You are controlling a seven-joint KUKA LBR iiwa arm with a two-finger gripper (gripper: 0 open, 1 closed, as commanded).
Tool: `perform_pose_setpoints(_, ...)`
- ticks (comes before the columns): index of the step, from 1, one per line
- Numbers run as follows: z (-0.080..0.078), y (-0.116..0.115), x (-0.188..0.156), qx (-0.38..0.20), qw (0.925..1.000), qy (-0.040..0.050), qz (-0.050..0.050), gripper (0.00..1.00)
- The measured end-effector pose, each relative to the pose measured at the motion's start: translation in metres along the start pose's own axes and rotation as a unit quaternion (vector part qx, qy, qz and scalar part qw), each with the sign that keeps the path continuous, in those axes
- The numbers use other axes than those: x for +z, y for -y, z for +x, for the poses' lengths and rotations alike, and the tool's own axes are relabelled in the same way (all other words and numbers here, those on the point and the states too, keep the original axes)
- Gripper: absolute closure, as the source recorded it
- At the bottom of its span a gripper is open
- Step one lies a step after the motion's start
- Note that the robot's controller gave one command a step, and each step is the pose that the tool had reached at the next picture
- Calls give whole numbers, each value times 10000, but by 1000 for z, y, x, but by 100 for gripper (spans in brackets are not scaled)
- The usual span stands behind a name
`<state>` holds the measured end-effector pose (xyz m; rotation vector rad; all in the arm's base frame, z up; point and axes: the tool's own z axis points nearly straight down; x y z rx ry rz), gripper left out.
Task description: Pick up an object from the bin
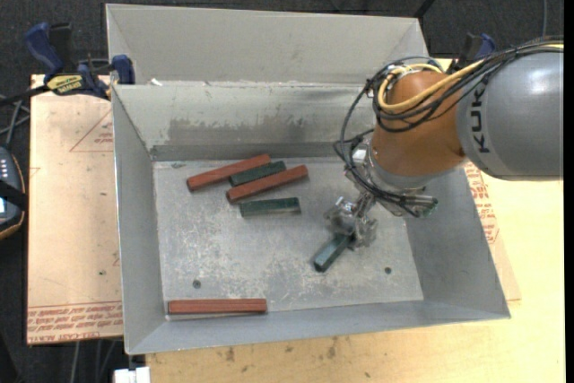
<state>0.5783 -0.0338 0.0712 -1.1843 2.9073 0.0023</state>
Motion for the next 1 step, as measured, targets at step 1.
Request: perform_pose_setpoints(1,9,25,-135,72,10000,6,10,100)
